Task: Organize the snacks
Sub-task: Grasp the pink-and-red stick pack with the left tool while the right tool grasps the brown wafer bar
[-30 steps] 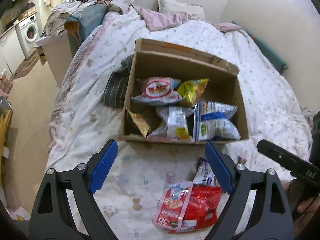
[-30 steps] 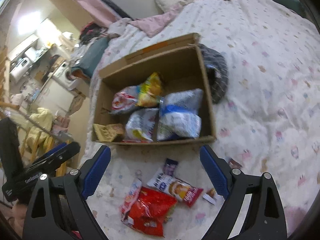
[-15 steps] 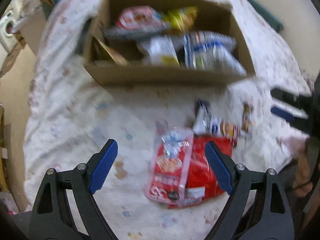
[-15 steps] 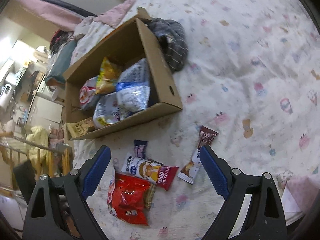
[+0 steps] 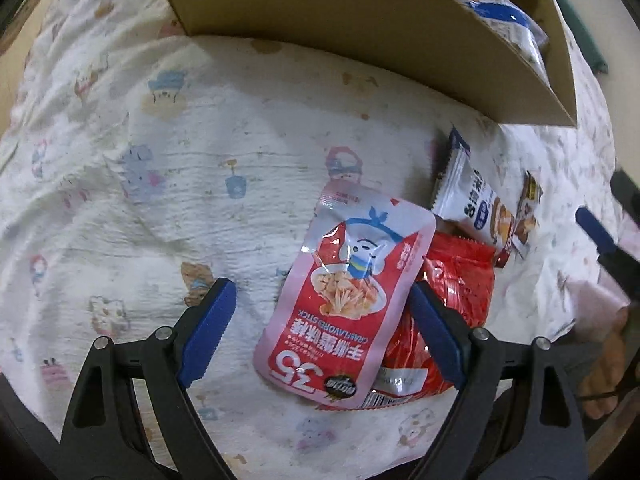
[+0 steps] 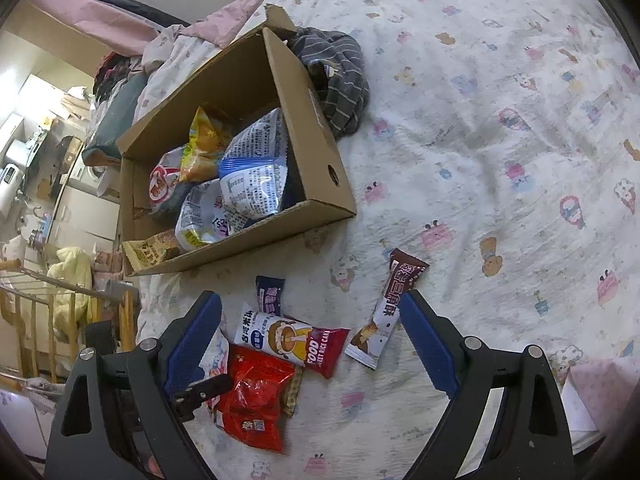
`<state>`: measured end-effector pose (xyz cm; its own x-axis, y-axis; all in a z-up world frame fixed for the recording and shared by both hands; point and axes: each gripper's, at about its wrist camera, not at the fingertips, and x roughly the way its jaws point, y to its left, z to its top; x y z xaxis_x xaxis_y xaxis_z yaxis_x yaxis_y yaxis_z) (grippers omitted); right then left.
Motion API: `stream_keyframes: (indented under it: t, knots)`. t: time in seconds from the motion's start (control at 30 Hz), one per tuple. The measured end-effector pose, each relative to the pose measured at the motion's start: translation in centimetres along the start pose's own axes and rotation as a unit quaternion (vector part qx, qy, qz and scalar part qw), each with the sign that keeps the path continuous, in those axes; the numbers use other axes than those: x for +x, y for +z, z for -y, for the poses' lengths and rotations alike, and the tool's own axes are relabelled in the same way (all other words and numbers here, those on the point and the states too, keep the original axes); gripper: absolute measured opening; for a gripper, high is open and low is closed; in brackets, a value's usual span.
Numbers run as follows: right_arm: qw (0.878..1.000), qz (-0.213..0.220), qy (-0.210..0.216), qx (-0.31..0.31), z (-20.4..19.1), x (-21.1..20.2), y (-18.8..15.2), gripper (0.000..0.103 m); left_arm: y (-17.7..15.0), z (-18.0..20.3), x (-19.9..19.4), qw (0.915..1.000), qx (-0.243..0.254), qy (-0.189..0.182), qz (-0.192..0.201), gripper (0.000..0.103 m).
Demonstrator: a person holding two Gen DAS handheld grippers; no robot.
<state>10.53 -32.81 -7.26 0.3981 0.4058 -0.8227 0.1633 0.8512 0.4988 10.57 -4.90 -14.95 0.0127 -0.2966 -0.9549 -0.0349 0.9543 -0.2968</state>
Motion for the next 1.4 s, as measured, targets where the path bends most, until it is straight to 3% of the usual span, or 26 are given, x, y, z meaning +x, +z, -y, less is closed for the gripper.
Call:
stream_keyframes:
  t: [0.03, 0.1, 0.37, 0.43, 0.5, 0.67, 0.77, 0.87, 1.13, 1.2, 1.3, 1.4]
  knots:
    - [1.000, -0.001, 0.000, 0.002, 0.1, 0.0, 0.0, 0.093, 0.0, 0.0, 0.0, 1.0000, -0.001, -0.002, 0.000, 0.082]
    - [1.000, -0.002, 0.001, 0.005, 0.2, 0.0, 0.1, 0.093, -0.1, 0.0, -0.1, 0.9999, -0.002, -0.016, -0.002, 0.067]
    - [1.000, -0.002, -0.002, 0.015, 0.9, -0.1, 0.0, 0.093, 0.4, 1.0, -2.0, 0.9994, 0.025, -0.023, 0.007, 0.040]
    - [1.000, -0.003, -0.005, 0.016, 1.1, 0.0, -0.1, 0.093, 0.3, 1.0, -2.6, 0.9992, 0.031, -0.015, 0.018, 0.039]
    - [1.000, -0.008, -0.004, 0.021, 1.4, 0.1, -0.1, 0.093, 0.3, 0.9, -3.4, 0.9985, 0.042, 0.005, 0.036, 0.032]
    - [0.998, -0.037, -0.003, 0.053, 3.0, 1.1, -0.3, 0.091, 0.7, 0.1, -4.7, 0.9967, 0.040, 0.035, 0.062, 0.031]
    - [0.997, -0.052, -0.023, 0.056, 3.3, 2.2, -0.3, 0.072, 0.7, -0.2, -5.0, 0.9966, 0.038, 0.032, 0.065, 0.031]
    - [0.996, -0.068, -0.042, 0.047, 3.0, 3.7, -0.2, 0.061, 0.6, -0.3, -5.2, 0.9959, 0.043, 0.035, 0.071, 0.031]
    - [0.989, -0.083, -0.122, 0.018, 2.6, 6.0, -0.1, 0.045, 0.4, -2.4, -6.3, 0.9944, 0.032, 0.052, 0.087, 0.031]
    - [0.986, -0.088, -0.140, 0.002, 2.6, 6.4, -0.3, 0.032, 0.4, -2.8, -6.4, 0.9941, 0.028, 0.053, 0.091, 0.031]
    - [0.986, -0.084, -0.142, -0.014, 2.5, 6.3, -0.5, 0.019, 0.3, -3.0, -6.6, 0.9937, 0.027, 0.052, 0.096, 0.031]
    - [0.989, -0.073, -0.129, -0.018, 2.5, 5.6, -0.8, 0.018, 0.4, -2.9, -6.8, 0.9927, 0.028, 0.056, 0.103, 0.031]
